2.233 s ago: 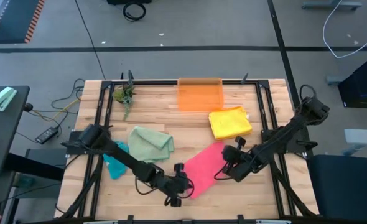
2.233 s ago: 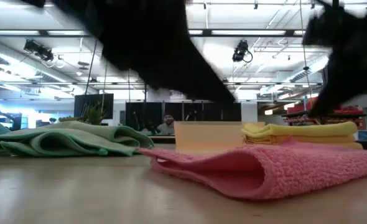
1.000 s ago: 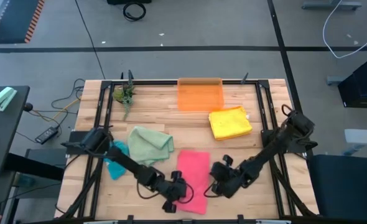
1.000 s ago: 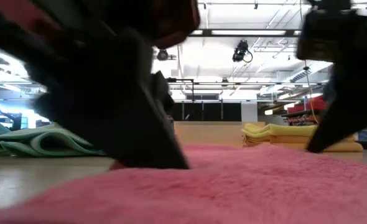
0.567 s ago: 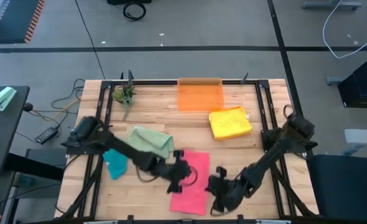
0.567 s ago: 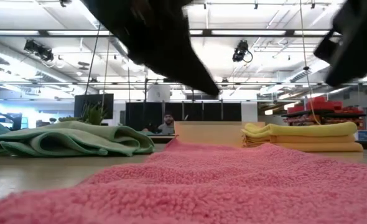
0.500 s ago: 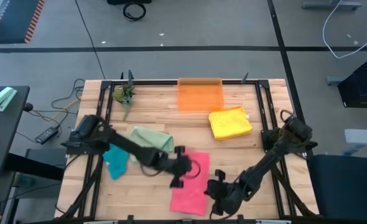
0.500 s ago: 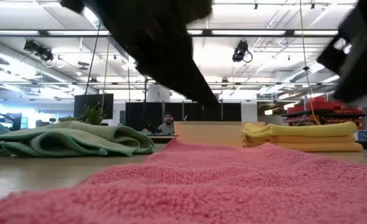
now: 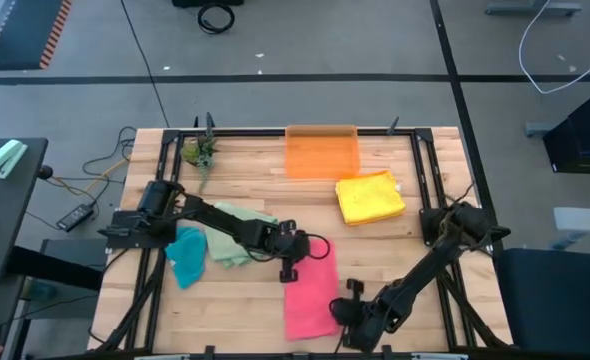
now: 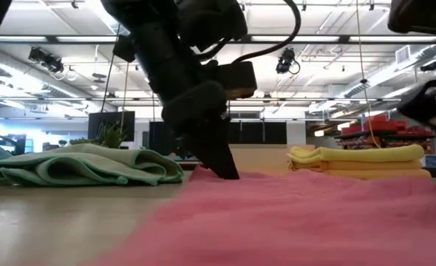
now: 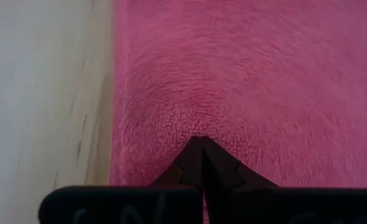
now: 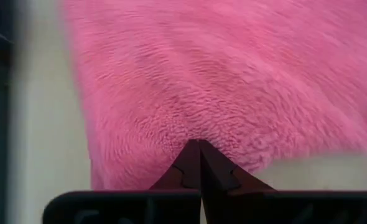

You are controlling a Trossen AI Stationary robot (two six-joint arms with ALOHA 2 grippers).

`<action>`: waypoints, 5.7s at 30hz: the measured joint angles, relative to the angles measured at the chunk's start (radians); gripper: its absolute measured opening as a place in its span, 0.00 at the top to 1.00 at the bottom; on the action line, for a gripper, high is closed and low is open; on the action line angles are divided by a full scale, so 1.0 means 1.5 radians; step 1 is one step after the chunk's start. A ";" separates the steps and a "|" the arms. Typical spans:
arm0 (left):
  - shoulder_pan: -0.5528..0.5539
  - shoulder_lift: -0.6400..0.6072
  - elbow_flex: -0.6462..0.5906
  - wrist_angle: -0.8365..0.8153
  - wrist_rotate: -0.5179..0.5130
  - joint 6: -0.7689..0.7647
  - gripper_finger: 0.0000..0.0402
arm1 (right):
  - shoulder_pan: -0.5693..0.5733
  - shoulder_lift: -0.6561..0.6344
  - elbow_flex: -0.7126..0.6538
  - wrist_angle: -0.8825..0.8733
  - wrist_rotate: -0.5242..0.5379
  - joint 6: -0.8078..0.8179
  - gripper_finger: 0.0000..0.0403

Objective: Fold microfiber towels
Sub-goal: Fold the pink microfiber cloth

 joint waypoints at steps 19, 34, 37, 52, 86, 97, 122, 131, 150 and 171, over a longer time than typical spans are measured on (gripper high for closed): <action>-0.029 -0.092 -0.002 -0.053 -0.103 -0.003 0.98 | 0.026 -0.206 -0.121 0.055 0.023 -0.040 1.00; -0.039 -0.017 -0.003 -0.016 -0.036 -0.069 0.99 | 0.083 -0.184 -0.322 0.220 0.056 0.098 1.00; -0.056 -0.017 -0.002 0.038 -0.014 -0.065 0.97 | 0.083 -0.232 -0.346 0.154 0.046 0.098 1.00; -0.094 -0.082 0.030 -0.080 0.007 0.189 0.84 | 0.131 -0.404 -0.355 0.170 0.061 0.055 0.98; -0.124 -0.052 0.029 -0.135 -0.021 0.332 0.72 | 0.185 -0.112 -0.217 0.235 0.086 -0.217 0.57; -0.124 -0.052 0.029 -0.137 -0.021 0.327 0.73 | 0.184 -0.099 -0.218 0.222 0.086 -0.260 0.57; -0.124 -0.051 0.029 -0.137 -0.021 0.314 0.96 | 0.183 -0.100 -0.218 0.200 0.090 -0.329 0.85; -0.124 -0.051 0.029 -0.137 -0.021 0.314 0.96 | 0.183 -0.125 -0.208 0.200 0.129 -0.318 0.90; -0.123 -0.051 0.029 -0.131 -0.021 0.303 0.99 | 0.207 -0.174 -0.182 0.204 0.335 -0.577 0.90; -0.099 -0.051 0.029 -0.132 -0.021 0.302 0.99 | 0.190 -0.175 0.019 -0.127 0.510 -0.680 0.90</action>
